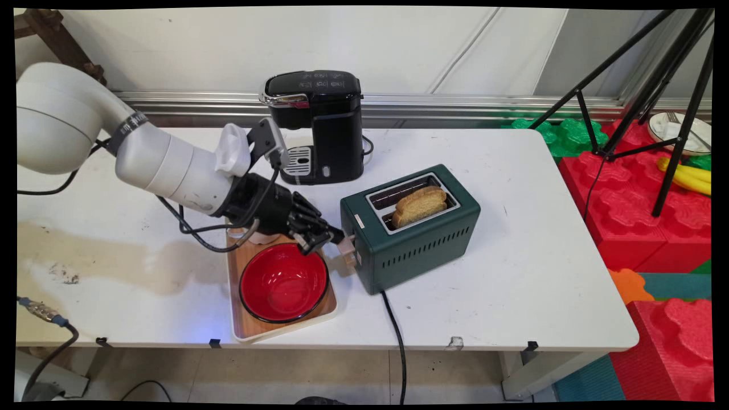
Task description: Press the toaster switch
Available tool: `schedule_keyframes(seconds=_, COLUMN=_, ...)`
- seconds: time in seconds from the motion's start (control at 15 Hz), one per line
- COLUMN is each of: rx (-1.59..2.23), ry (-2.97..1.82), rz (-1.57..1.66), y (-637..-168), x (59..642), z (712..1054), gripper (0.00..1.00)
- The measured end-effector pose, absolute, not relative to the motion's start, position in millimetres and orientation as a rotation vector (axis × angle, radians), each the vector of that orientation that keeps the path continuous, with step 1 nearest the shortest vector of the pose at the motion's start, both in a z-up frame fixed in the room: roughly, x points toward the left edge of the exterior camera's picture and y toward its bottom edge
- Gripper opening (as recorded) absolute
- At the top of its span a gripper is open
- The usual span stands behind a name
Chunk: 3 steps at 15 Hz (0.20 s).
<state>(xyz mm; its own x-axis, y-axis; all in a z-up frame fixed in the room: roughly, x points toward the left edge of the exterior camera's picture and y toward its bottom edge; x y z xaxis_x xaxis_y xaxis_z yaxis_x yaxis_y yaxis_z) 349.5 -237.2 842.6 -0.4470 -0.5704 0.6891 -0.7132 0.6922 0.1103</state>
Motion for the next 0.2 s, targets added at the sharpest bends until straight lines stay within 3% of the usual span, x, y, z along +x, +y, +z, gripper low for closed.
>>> schedule_keyframes(seconds=0.2, rx=0.973, ry=-2.187, rz=0.244, y=-235.8, x=352.2, z=835.0, gripper=0.0)
